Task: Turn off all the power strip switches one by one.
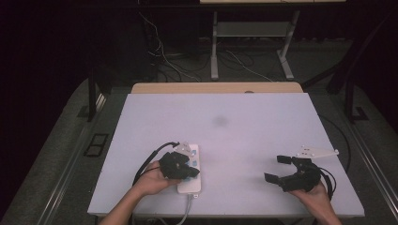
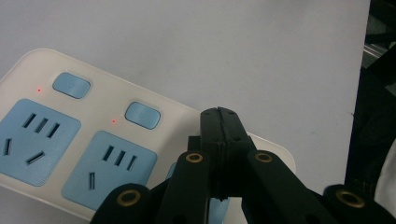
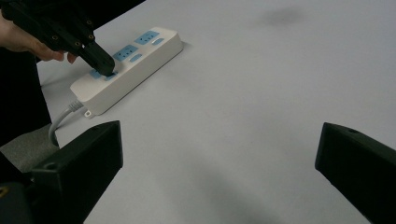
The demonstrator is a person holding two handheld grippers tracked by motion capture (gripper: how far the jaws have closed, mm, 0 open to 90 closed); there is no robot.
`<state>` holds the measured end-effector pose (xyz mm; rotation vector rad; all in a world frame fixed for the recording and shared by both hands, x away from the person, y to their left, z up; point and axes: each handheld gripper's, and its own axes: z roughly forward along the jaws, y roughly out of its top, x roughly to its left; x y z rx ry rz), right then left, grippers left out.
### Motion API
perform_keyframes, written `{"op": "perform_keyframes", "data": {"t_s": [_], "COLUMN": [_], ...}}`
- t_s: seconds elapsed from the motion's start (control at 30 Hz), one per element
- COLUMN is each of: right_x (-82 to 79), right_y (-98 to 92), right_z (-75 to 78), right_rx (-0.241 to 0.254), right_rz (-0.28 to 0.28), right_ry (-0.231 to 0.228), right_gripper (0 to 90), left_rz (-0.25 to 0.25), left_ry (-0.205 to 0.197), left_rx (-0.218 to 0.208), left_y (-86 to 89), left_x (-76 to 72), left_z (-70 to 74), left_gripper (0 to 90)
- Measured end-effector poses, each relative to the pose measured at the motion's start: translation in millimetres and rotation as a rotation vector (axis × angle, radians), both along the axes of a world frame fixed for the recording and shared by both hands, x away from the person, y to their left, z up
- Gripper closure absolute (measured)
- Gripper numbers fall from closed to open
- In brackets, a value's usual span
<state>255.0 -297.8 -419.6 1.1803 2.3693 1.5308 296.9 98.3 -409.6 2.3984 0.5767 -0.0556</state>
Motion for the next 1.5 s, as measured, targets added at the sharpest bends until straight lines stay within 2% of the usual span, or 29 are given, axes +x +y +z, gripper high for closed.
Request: {"op": "perform_keyframes", "data": {"t_s": [0.27,0.8,1.13,1.17,1.2,1.23,1.27,1.4,1.5], "right_x": [-0.3,-0.3,-0.4,-0.5,-0.5,-0.3,-0.1,-0.2,0.1], "right_y": [-0.2,-0.8,-1.3,-1.5,-1.5,-1.5,-1.6,-1.7,-1.8], "right_z": [-0.4,-0.4,-0.3,-0.1,-0.1,-0.2,-0.2,-0.2,-0.5], "right_rx": [0.002,0.001,0.003,0.004,0.004,0.004,0.004,0.004,0.003], "right_rz": [0.002,0.0,-0.002,-0.002,-0.002,-0.003,-0.003,-0.002,-0.001], "right_ry": [-0.001,-0.006,-0.005,-0.004,-0.004,-0.006,-0.006,-0.006,-0.004], "right_gripper": [0.7,0.7,0.7,0.7,0.7,0.7,0.7,0.7,0.7], "left_rz": [-0.01,-0.006,0.008,0.011,0.019,0.01,0.004,-0.011,-0.021], "left_ry": [0.023,0.016,0.019,0.016,0.012,0.001,0.004,-0.008,-0.018], "left_rx": [-0.013,-0.011,-0.047,-0.074,-0.069,-0.051,-0.051,-0.071,-0.068], "left_y": [1.0,1.1,5.0,6.8,7.4,7.4,7.4,6.6,4.7], "left_x": [3.2,2.4,1.7,1.5,1.0,0.1,-0.8,-3.3,-3.6], "left_z": [-2.6,-1.9,-4.2,-2.9,-1.2,-0.9,-0.4,7.6,12.2], "left_gripper": [89.8,89.6,89.5,89.6,89.6,89.5,89.5,89.5,89.5]}}
